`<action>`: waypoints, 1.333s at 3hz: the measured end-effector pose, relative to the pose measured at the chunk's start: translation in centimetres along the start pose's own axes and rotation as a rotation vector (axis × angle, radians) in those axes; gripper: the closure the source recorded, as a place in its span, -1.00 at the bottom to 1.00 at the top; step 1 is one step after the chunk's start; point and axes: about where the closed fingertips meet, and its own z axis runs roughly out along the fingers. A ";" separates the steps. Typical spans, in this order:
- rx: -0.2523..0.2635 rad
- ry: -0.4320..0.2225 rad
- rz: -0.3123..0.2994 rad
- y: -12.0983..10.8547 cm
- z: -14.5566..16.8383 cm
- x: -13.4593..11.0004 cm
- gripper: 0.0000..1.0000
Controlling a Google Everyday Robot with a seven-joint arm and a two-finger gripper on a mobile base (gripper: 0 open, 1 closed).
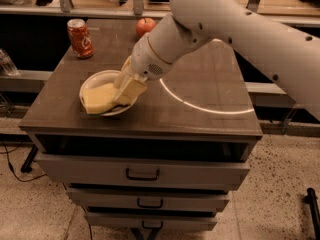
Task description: Place sponge into paper bowl
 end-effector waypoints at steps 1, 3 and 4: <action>0.051 0.004 -0.013 -2.6 -1.1 -1.9 0.52; 0.086 0.017 0.000 -4.4 -1.5 -2.8 -0.72; 0.091 0.015 0.008 -4.7 -1.5 -2.9 -1.00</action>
Offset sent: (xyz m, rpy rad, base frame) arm 0.0419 0.0113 0.0510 -0.0021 -0.0939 -0.0630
